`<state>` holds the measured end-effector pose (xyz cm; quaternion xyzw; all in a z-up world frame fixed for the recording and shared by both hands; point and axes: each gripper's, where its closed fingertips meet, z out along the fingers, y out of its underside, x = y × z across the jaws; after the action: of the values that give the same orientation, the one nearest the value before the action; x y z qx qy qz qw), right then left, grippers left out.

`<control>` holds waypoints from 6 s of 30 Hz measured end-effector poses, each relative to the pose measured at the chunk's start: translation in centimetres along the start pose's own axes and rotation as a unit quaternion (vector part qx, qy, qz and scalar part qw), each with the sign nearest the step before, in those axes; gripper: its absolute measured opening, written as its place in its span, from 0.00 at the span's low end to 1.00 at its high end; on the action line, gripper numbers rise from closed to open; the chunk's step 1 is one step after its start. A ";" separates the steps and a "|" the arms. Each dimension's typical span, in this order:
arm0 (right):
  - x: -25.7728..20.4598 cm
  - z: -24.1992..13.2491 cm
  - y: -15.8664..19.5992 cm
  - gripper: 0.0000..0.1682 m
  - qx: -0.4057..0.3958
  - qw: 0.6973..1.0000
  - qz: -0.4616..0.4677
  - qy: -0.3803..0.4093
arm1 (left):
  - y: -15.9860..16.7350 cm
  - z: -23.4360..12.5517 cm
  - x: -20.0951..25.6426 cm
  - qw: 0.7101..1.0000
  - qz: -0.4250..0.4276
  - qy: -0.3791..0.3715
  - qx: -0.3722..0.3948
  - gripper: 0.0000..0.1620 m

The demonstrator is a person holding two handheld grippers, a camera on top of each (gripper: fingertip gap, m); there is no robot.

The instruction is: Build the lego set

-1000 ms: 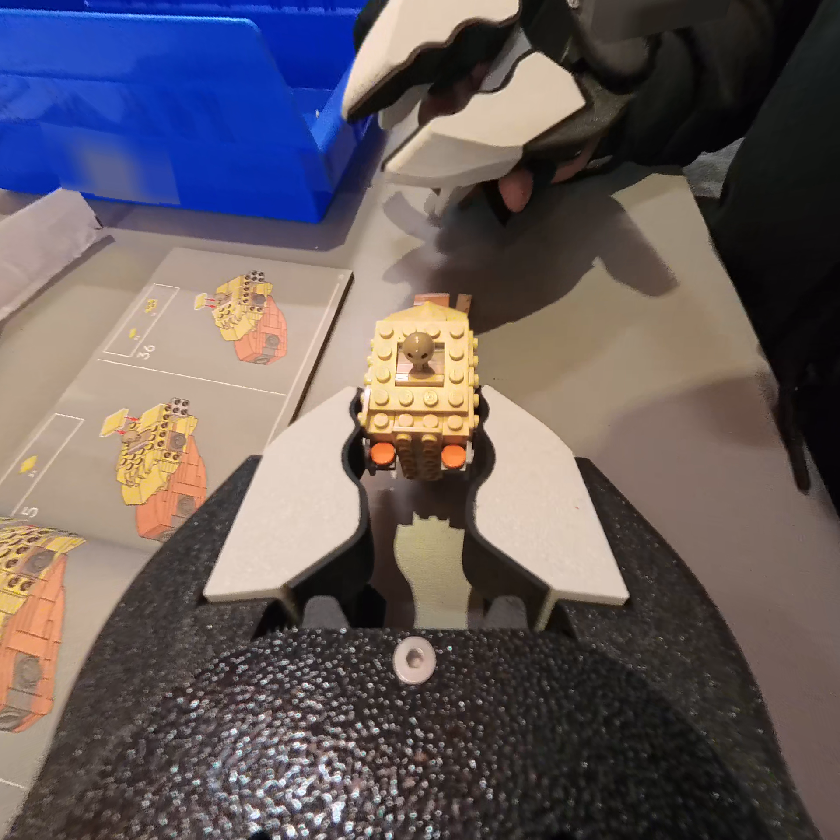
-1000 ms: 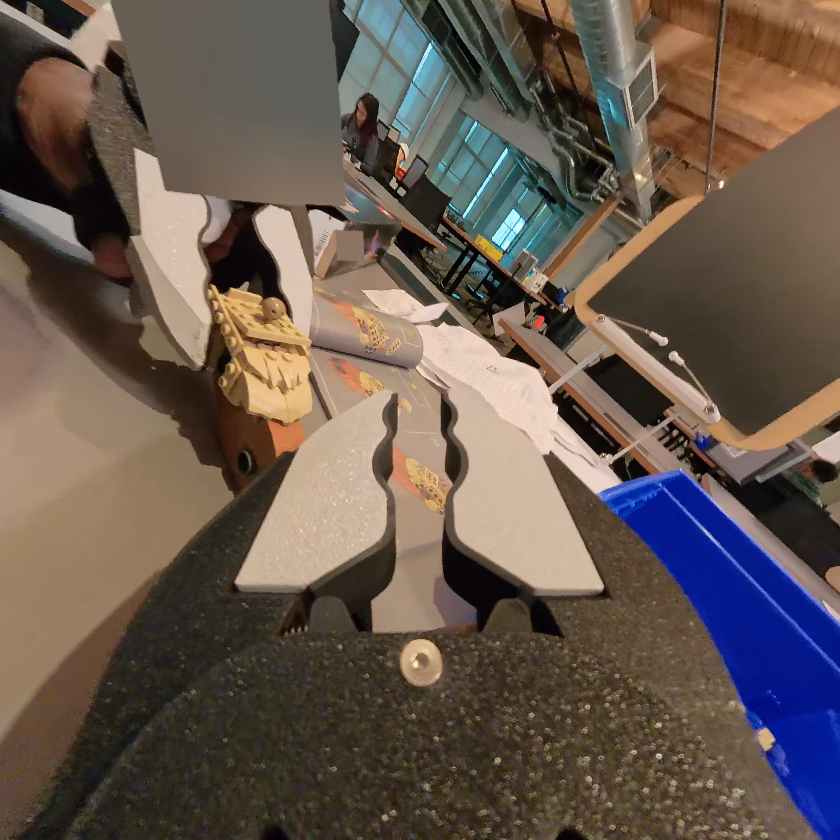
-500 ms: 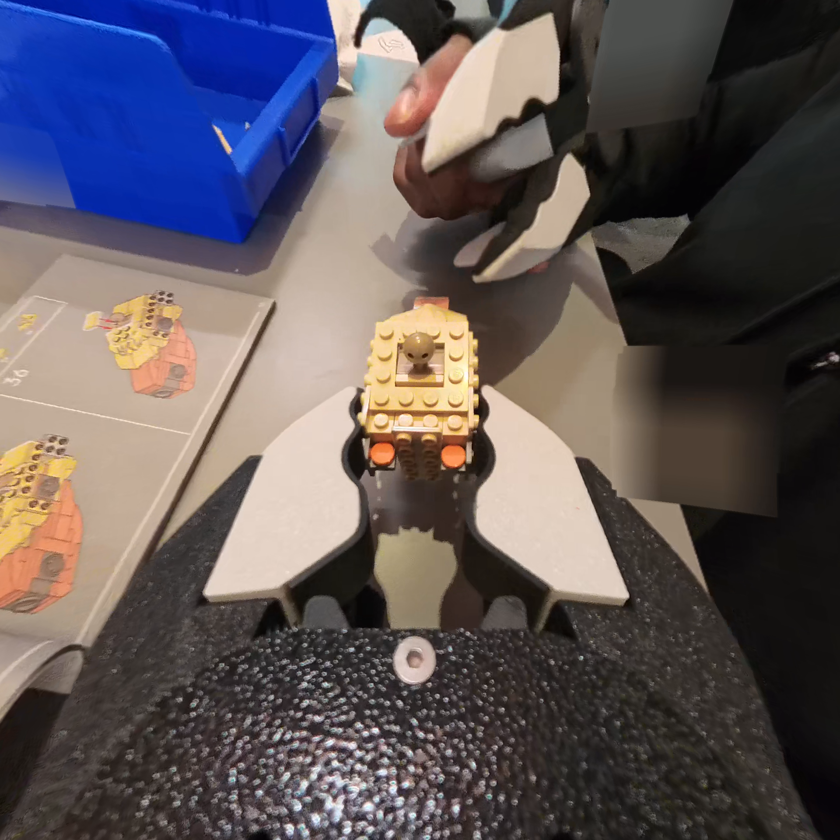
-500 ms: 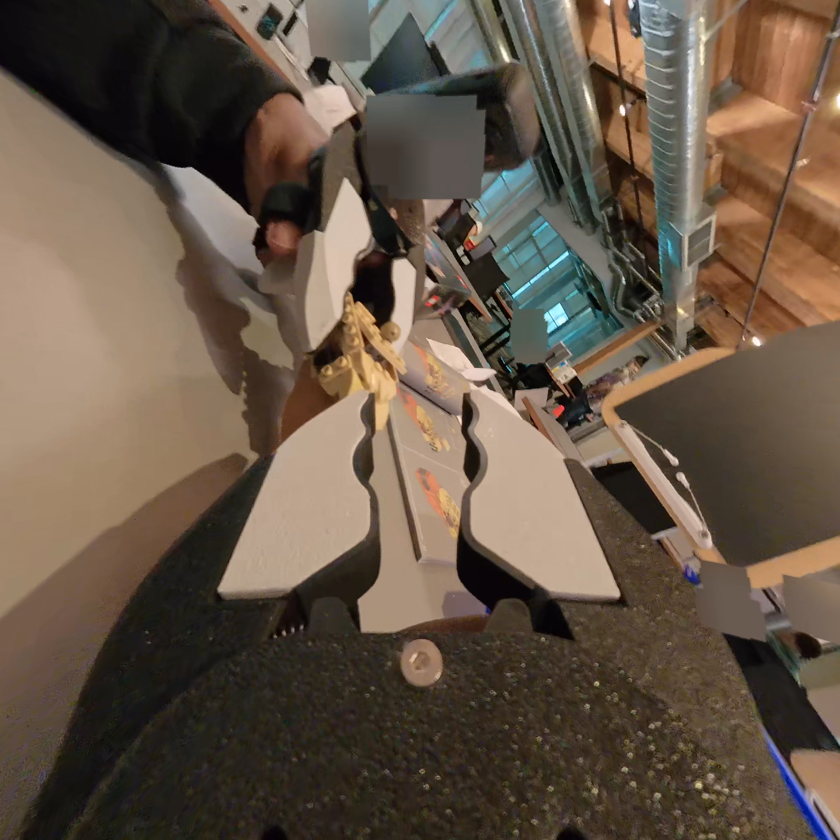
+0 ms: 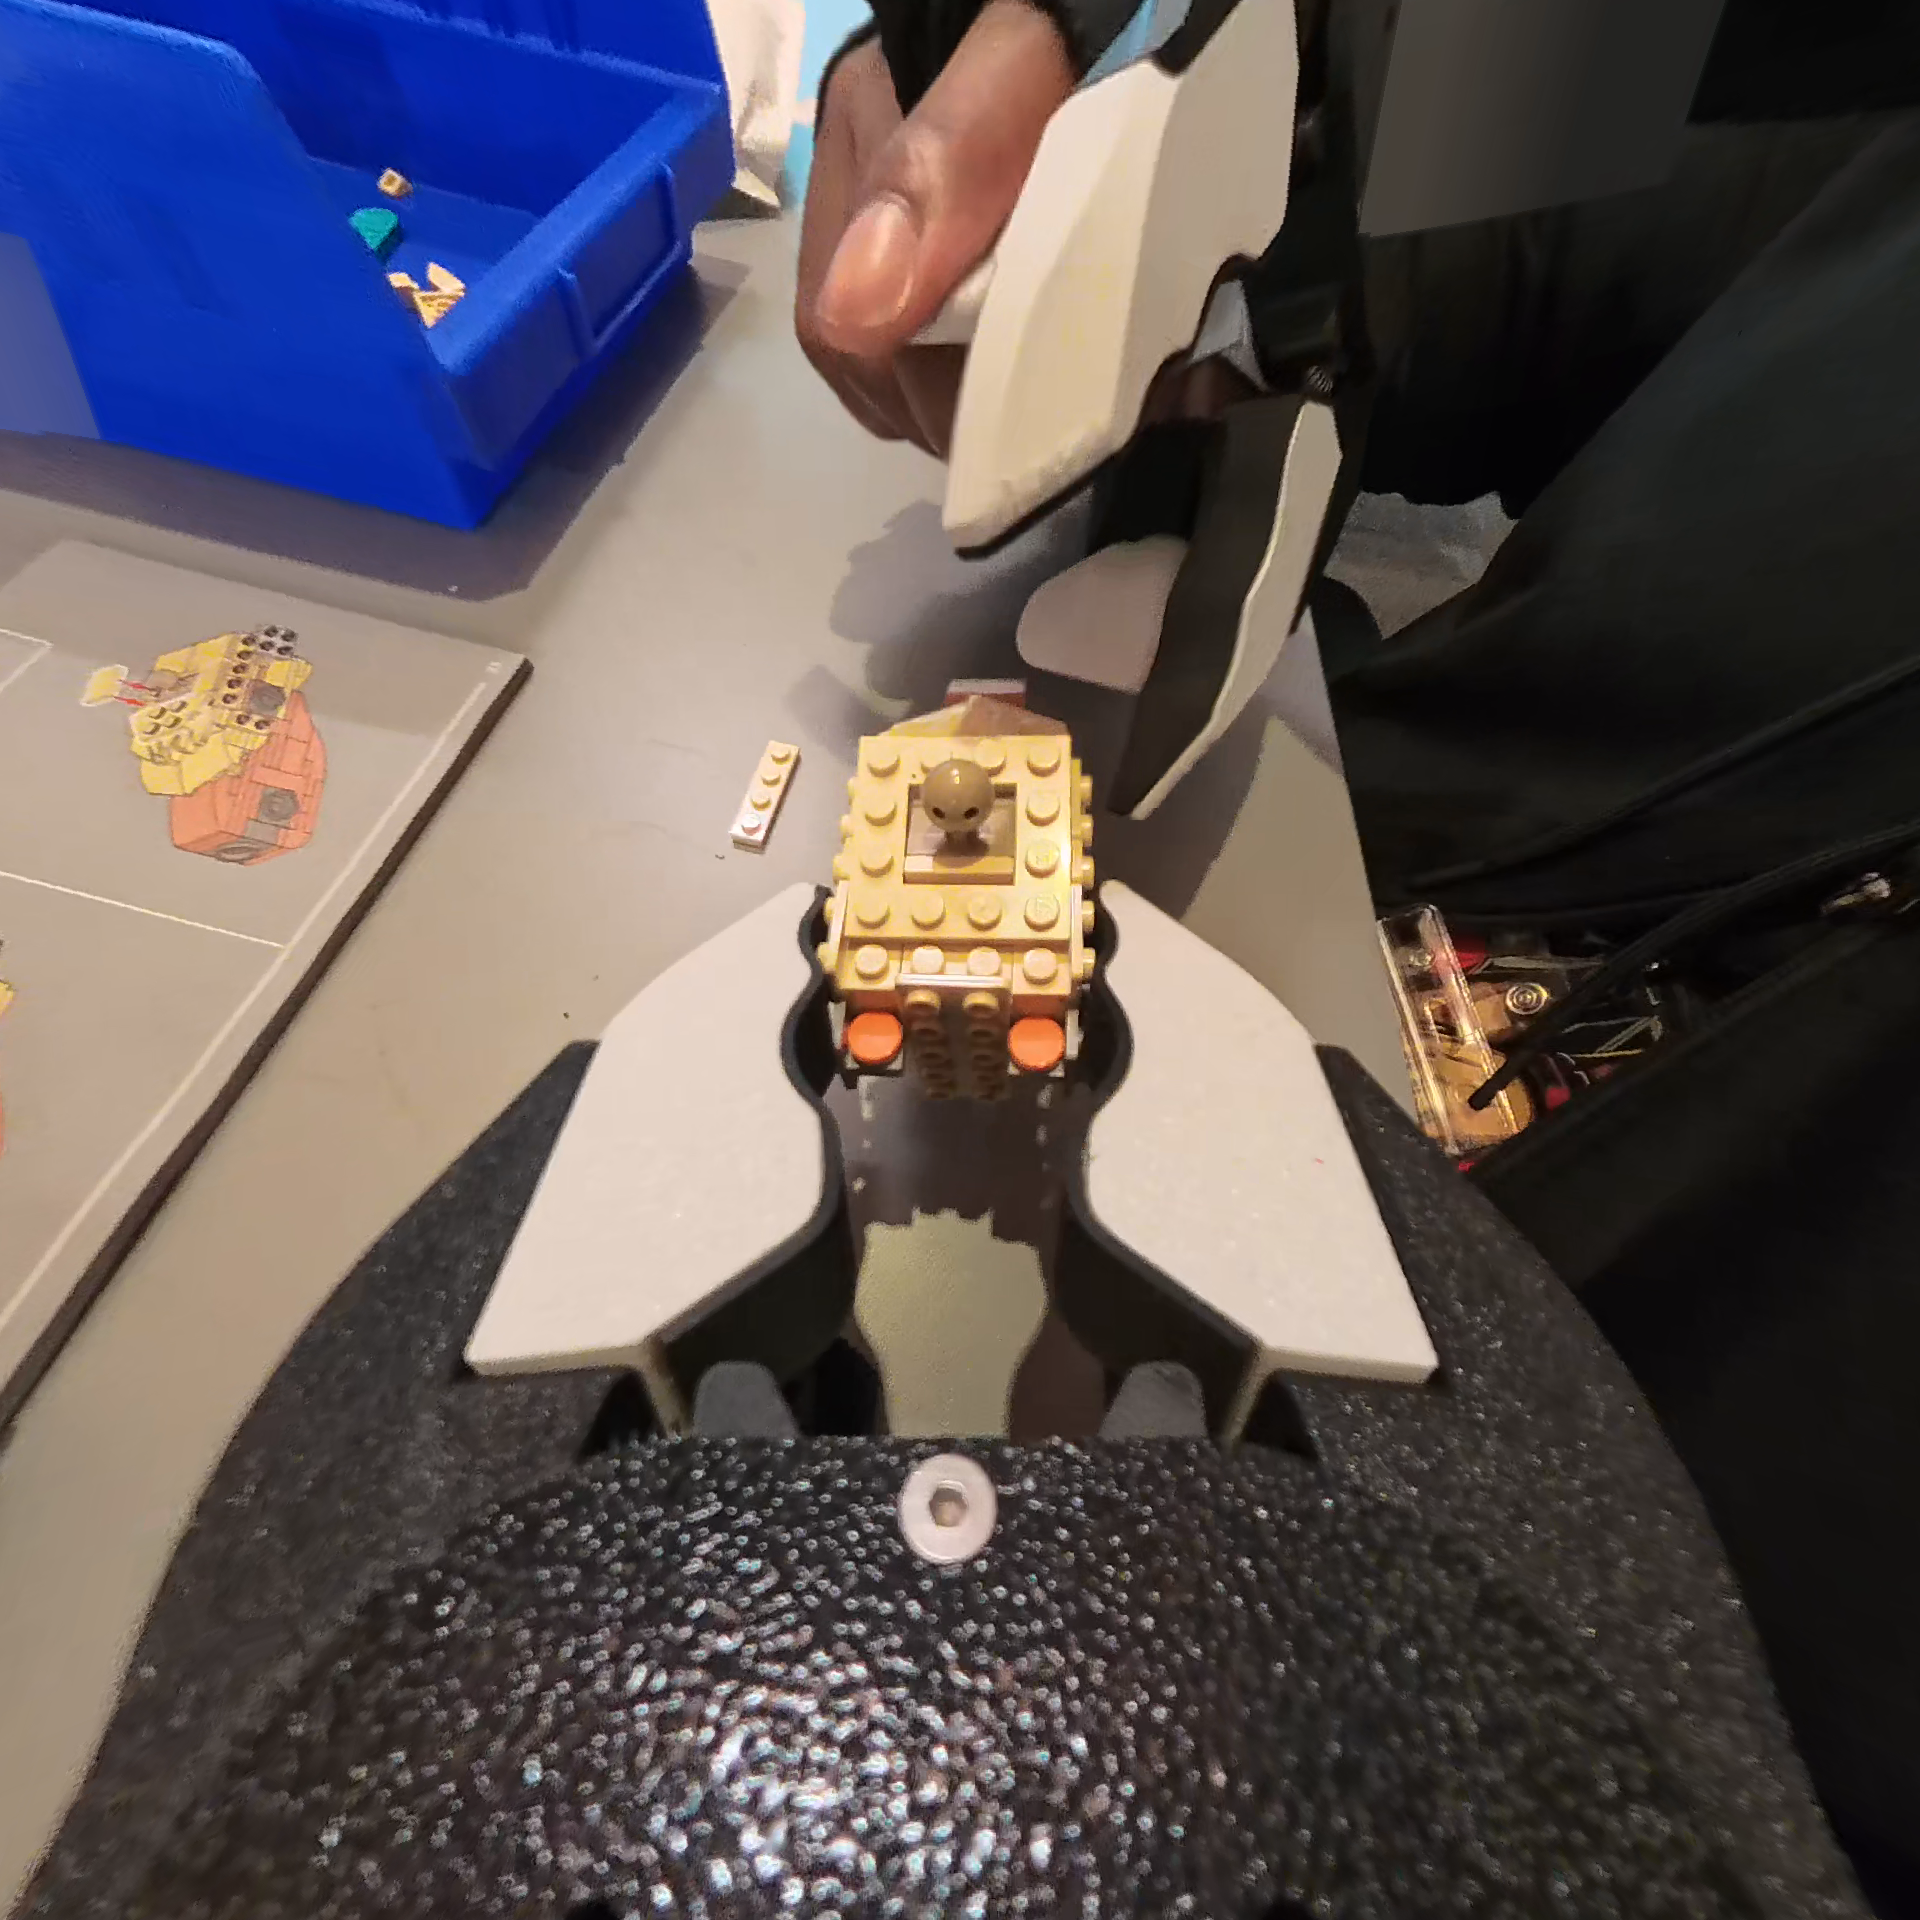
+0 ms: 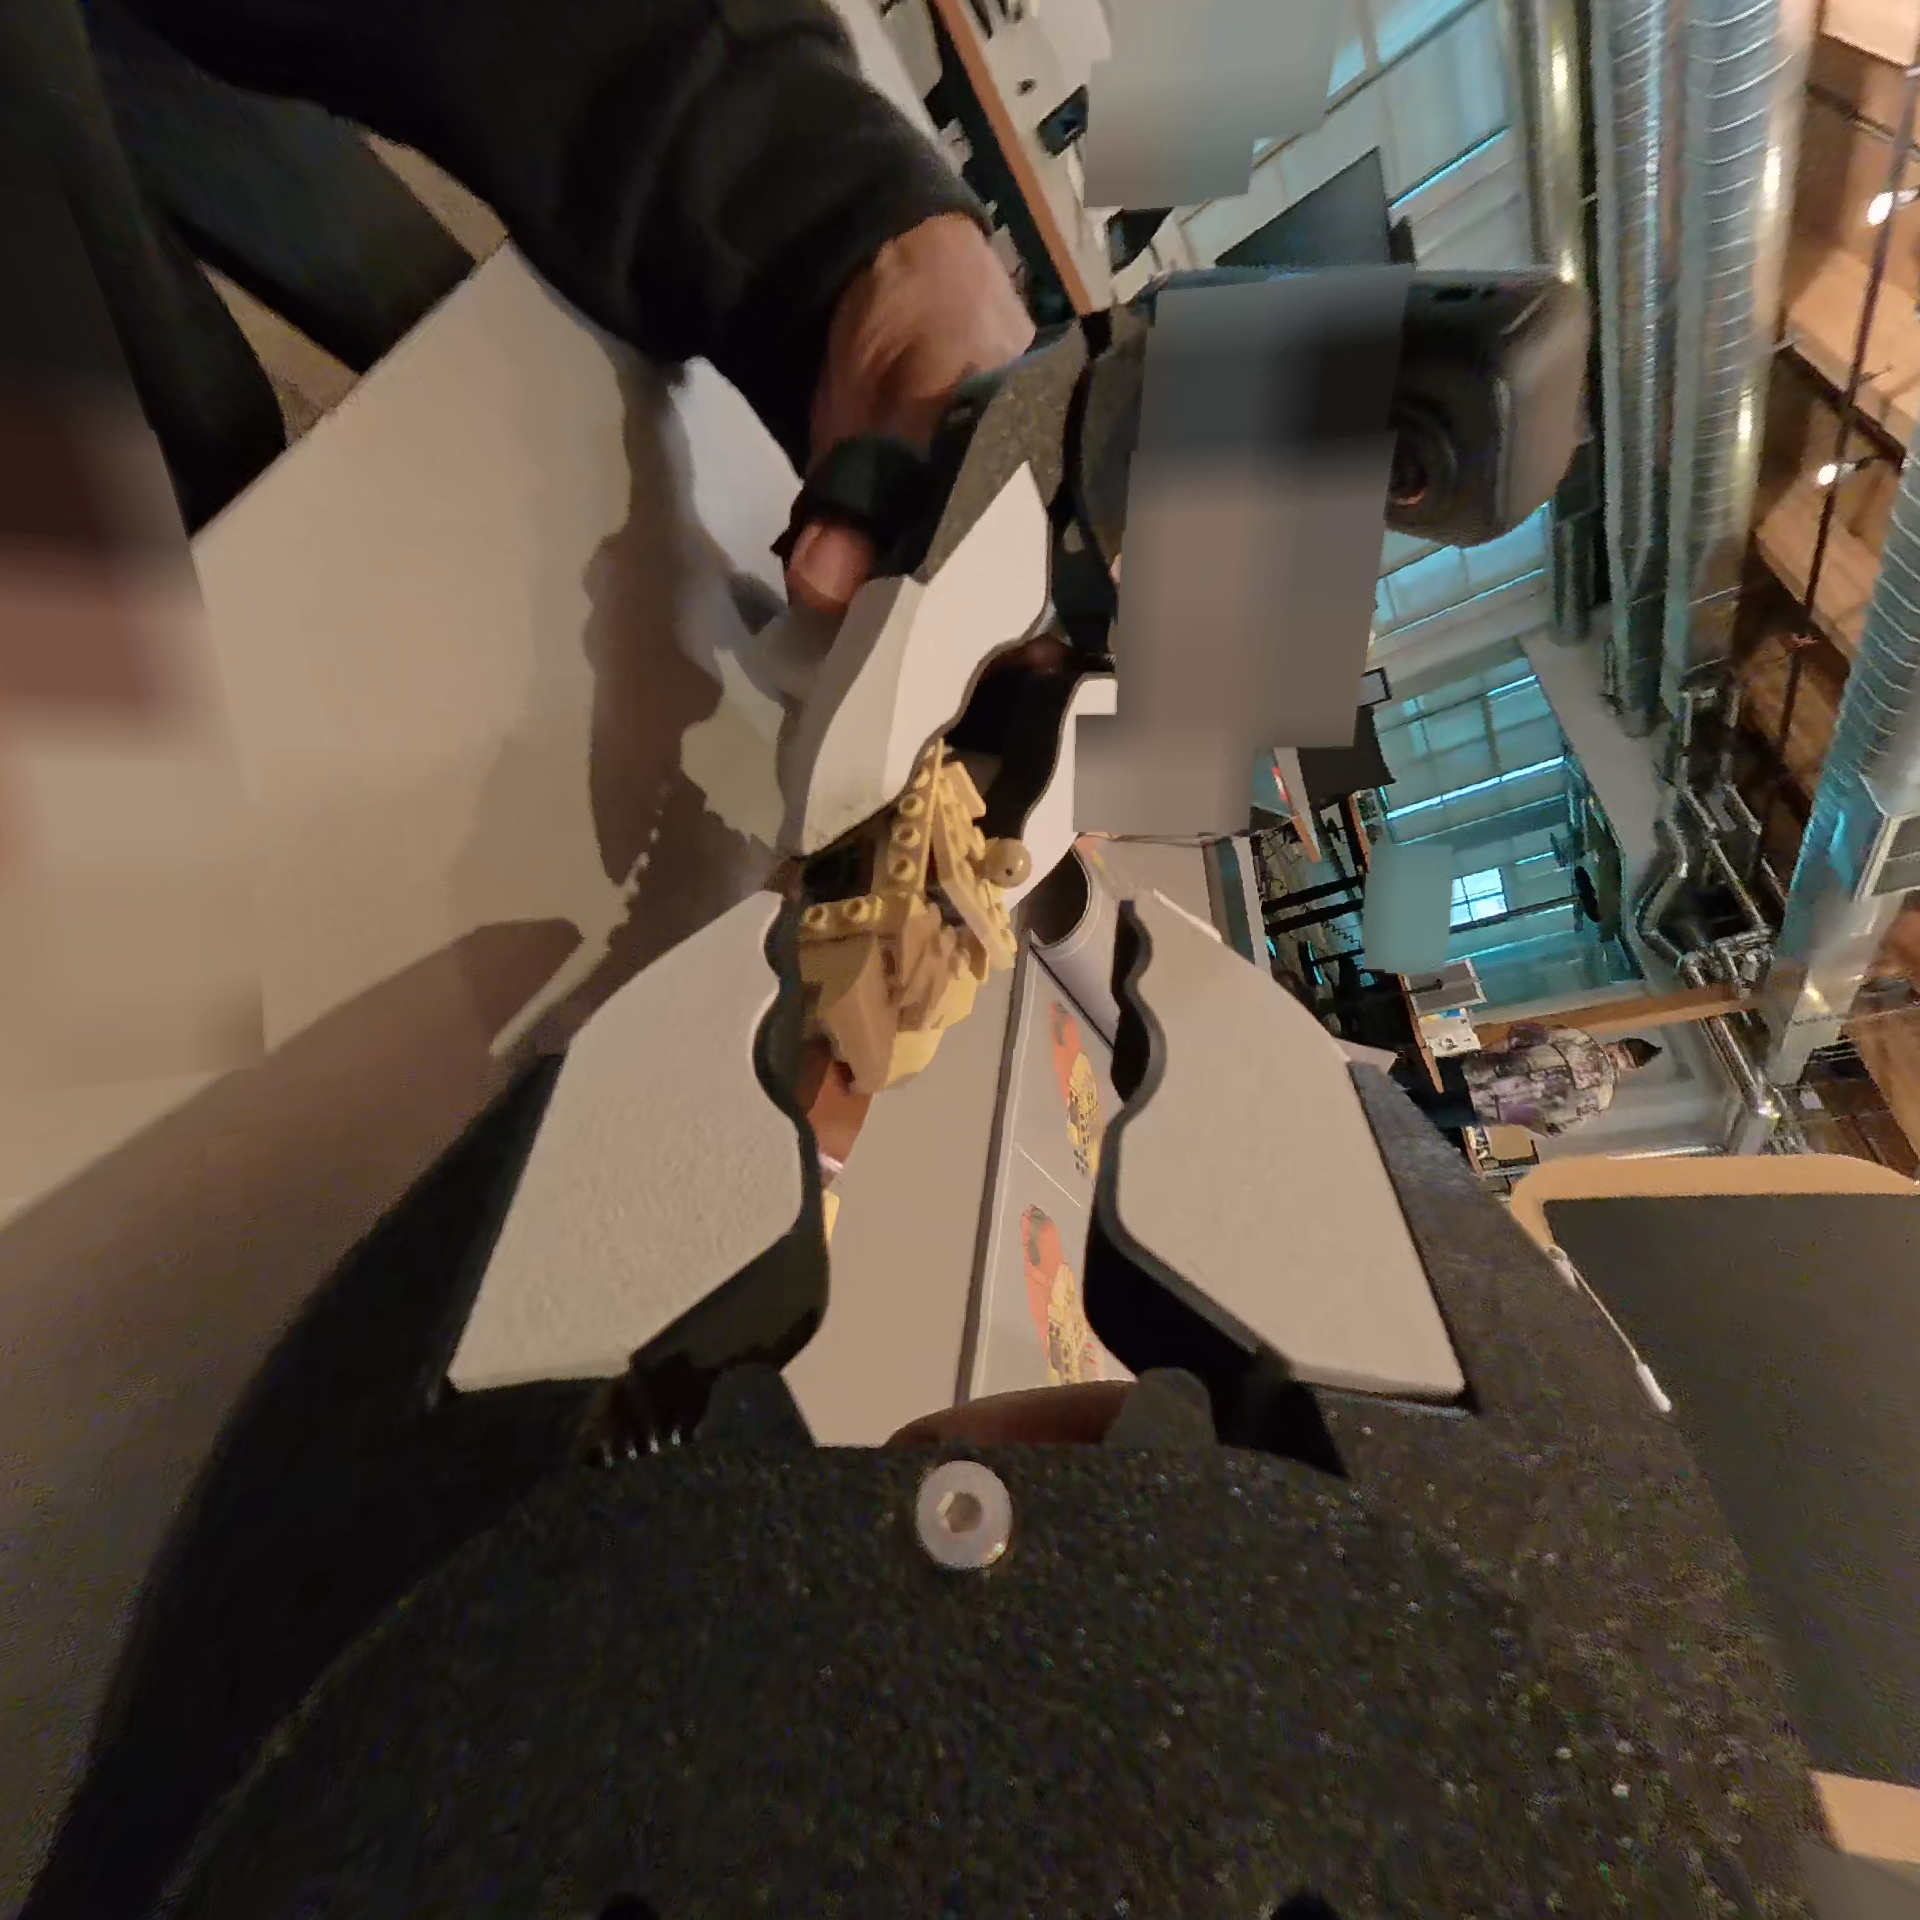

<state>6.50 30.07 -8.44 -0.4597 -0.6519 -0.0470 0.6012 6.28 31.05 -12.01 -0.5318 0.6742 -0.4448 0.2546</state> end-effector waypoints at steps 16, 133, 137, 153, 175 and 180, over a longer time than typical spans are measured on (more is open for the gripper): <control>-3.2 1.2 1.7 0.35 -0.060 0.992 -0.076 -0.075 | 1.0 0.7 -0.1 0.999 0.014 0.017 -0.030 0.28; 1.5 -2.6 -0.2 0.13 0.102 0.890 0.442 -0.041 | -4.8 -4.4 -0.5 0.972 -0.028 -0.048 0.229 0.47; 2.6 -3.2 -0.7 0.13 0.131 0.881 0.453 -0.025 | -5.0 -4.2 0.3 0.961 -0.071 -0.023 0.268 0.46; 2.5 -3.2 -2.6 0.13 0.160 0.882 0.443 -0.023 | -8.0 -2.3 2.9 0.933 -0.080 0.032 0.350 0.26; 2.9 -3.8 -3.2 0.23 0.141 0.920 0.364 0.038 | -9.1 -3.3 3.8 0.903 -0.061 0.021 0.425 0.14; 5.2 -5.9 -3.1 0.25 0.122 0.939 0.298 0.123 | -9.0 -3.3 2.9 0.901 -0.067 -0.025 0.428 0.13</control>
<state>9.56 27.46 -1.03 -0.5467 -0.4070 0.1584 0.7144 7.09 29.11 -2.21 -0.4268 0.3750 -0.6931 0.4437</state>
